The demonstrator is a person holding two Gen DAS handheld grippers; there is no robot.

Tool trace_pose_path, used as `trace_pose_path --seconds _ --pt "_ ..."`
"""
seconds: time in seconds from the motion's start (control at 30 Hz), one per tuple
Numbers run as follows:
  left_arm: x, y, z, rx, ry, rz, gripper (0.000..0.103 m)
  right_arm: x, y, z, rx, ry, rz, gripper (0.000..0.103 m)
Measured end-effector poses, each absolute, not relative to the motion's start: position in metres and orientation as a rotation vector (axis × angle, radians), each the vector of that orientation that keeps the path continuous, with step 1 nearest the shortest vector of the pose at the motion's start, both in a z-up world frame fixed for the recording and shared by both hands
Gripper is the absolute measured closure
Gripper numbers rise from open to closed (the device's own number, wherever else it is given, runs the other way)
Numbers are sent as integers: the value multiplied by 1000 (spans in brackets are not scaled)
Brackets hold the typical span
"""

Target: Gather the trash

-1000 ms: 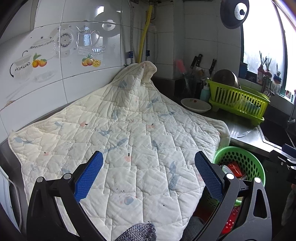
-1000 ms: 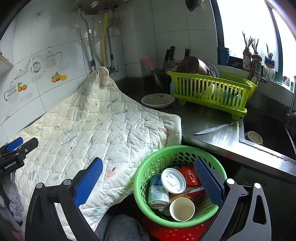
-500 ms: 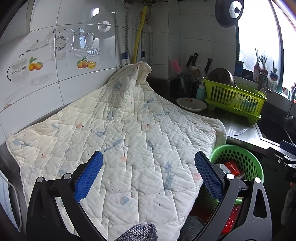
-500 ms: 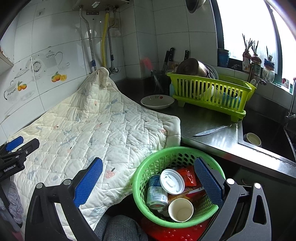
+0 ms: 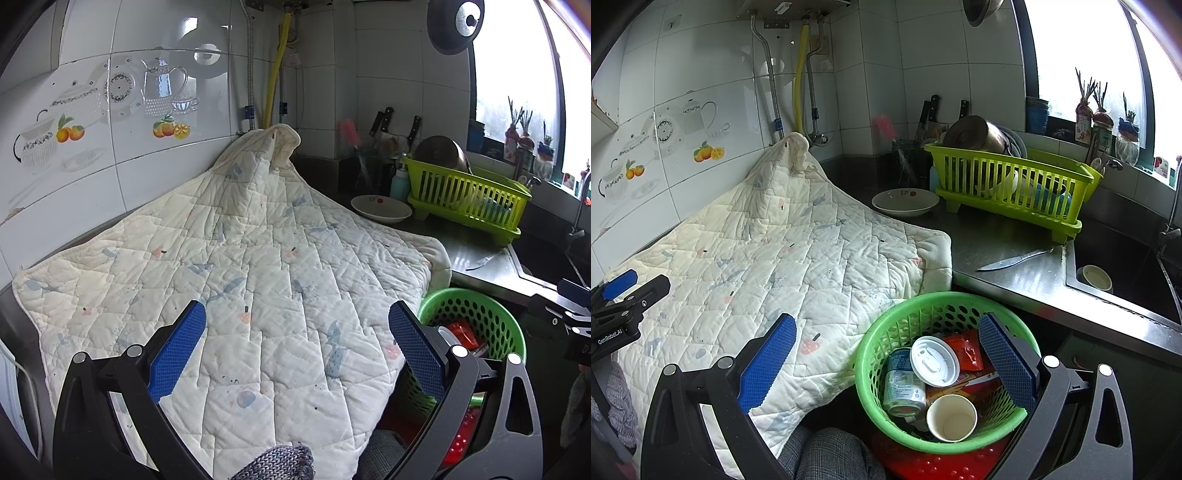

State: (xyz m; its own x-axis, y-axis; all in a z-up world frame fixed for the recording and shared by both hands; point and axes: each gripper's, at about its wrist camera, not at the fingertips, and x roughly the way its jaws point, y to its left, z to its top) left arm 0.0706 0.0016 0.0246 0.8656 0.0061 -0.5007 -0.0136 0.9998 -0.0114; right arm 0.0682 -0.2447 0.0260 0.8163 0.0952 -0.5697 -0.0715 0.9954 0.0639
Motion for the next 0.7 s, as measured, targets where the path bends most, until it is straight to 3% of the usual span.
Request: trace_pose_path --seconds 0.7 --pt "69 -1 22 -12 523 2 5 69 -246 21 31 615 95 7"
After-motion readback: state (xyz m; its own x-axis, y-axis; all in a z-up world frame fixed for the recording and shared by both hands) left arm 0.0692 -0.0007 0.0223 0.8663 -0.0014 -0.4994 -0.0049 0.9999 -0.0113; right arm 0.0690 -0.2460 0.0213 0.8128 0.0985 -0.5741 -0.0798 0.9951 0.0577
